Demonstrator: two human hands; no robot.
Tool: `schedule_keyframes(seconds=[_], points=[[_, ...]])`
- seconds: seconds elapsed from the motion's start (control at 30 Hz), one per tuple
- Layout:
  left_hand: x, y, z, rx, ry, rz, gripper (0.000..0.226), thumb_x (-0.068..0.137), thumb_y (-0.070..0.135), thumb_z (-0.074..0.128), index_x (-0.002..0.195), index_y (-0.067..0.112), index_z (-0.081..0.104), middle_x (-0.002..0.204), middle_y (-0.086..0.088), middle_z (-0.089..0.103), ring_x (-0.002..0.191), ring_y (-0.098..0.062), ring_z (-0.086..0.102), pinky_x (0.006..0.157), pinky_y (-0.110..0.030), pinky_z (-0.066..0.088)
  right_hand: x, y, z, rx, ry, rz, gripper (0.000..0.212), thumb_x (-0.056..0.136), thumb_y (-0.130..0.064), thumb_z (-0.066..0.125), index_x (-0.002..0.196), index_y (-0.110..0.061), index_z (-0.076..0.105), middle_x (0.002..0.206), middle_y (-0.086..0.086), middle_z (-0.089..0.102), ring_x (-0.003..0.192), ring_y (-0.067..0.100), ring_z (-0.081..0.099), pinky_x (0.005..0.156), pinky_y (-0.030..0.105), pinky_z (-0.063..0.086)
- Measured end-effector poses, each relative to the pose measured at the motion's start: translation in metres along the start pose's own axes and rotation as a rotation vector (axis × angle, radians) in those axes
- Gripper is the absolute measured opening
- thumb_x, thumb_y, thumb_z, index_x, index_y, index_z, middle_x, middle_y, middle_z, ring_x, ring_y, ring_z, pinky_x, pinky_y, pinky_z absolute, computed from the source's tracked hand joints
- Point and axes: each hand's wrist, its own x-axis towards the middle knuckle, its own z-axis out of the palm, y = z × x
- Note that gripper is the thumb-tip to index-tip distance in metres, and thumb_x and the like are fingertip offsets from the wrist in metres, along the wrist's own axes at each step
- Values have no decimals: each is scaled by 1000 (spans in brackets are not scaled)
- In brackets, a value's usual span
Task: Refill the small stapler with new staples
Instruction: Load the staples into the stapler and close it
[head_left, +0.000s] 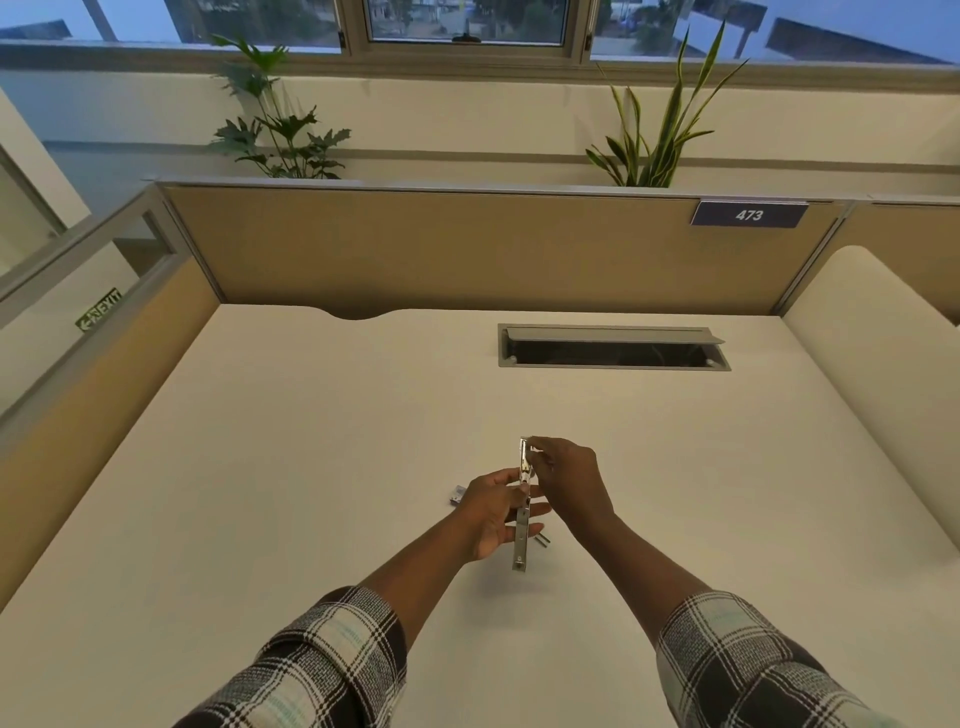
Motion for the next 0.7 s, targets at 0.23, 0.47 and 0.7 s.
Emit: schedule_keyframes(seconds=[0.23, 0.47, 0.7], points=[[0, 0, -2, -28, 48, 9, 30, 96, 3, 53, 125, 10, 58, 95, -9, 75, 89, -28, 72, 69, -37, 57, 5, -4, 2, -12, -65, 42, 20, 91, -14, 60, 106, -9, 72, 104, 9, 72, 89, 24, 68, 79, 31, 52], [6, 3, -6, -131, 80, 73, 25, 99, 4, 48, 117, 3, 65, 94, -11, 72, 81, -23, 69, 71, -33, 58, 8, -12, 3, -59, -162, 29, 13, 89, -20, 61, 93, -11, 70, 97, 5, 60, 84, 21, 62, 71, 25, 42], [5, 11, -9, -305, 80, -25, 24, 98, 1, 44, 93, 0, 68, 77, -13, 76, 67, -23, 74, 56, -32, 61, 6, -16, -2, -74, -204, -61, 9, 89, -18, 61, 94, -11, 66, 94, 5, 61, 81, 23, 62, 75, 34, 51]])
